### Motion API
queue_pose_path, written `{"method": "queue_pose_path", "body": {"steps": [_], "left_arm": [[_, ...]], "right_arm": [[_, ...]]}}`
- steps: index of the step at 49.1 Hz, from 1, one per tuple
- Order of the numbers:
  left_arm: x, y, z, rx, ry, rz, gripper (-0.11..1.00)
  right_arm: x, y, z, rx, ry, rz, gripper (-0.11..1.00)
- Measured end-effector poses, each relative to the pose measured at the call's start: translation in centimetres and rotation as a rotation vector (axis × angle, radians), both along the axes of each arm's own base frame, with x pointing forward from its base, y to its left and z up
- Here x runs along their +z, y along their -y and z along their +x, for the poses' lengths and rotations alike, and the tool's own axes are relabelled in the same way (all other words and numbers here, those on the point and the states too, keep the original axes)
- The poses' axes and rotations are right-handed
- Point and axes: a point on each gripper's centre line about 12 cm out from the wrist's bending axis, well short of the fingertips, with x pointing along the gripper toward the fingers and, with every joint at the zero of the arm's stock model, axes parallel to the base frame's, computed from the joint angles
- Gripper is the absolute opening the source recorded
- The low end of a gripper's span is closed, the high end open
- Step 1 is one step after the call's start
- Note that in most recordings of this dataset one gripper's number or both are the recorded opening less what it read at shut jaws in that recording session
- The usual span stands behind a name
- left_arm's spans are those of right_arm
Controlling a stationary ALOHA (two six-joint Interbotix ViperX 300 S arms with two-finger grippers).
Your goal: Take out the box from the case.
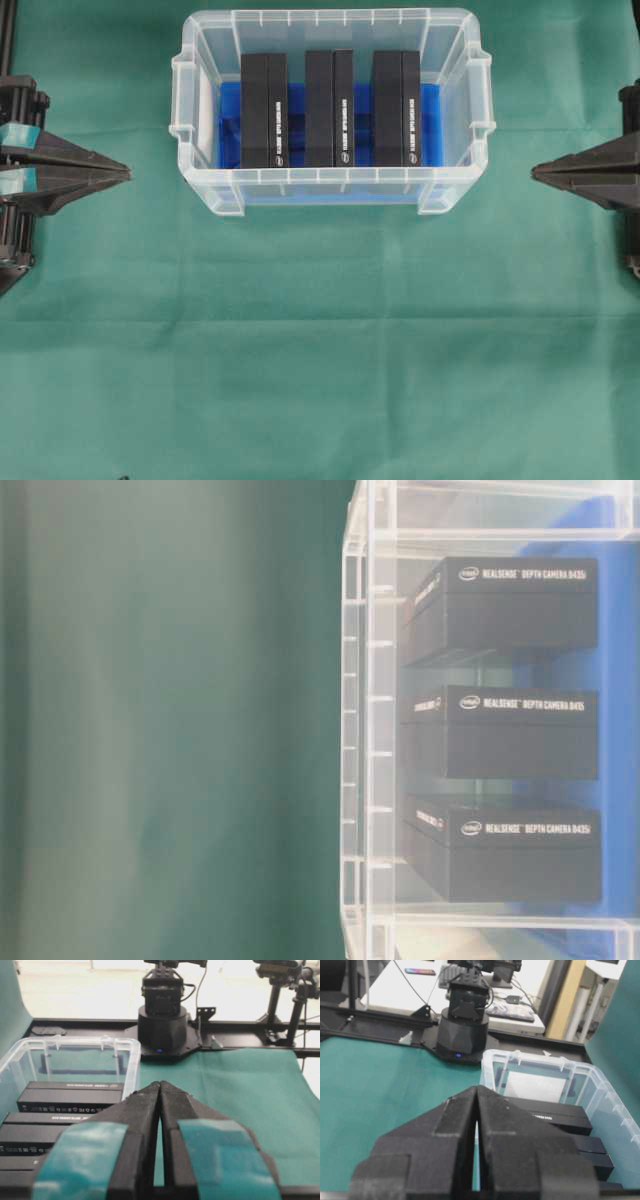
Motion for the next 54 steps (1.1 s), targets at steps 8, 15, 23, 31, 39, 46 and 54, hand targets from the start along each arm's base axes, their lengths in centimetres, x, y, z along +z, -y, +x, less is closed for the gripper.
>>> {"method": "queue_pose_path", "body": {"steps": [8,15,23,31,39,46,54], "left_arm": [[-0.5,0.1,0.1,-0.006,-0.049,0.024,0.01],[-0.2,0.1,0.1,-0.006,-0.054,0.026,0.01],[0.5,0.2,0.2,-0.01,-0.052,0.026,0.01],[2.4,0.4,0.3,-0.017,-0.043,0.026,0.01],[5.2,0.3,0.3,-0.015,-0.023,0.026,0.01],[7.0,0.5,0.3,-0.02,-0.046,0.025,0.01],[8.2,0.6,0.2,-0.029,-0.058,0.021,0.01]], "right_arm": [[-0.5,0.1,0.1,-0.003,-0.041,-0.001,0.0],[-0.8,0.2,0.2,-0.008,-0.078,-0.001,0.0],[0.3,0.2,0.4,-0.009,-0.066,0.003,0.0],[2.4,0.2,0.7,-0.008,-0.057,0.005,0.0],[5.0,0.2,1.2,-0.01,-0.057,0.005,0.0],[6.6,0.2,1.6,-0.009,-0.066,0.016,0.0],[7.7,0.2,1.6,-0.009,-0.057,0.026,0.0]]}}
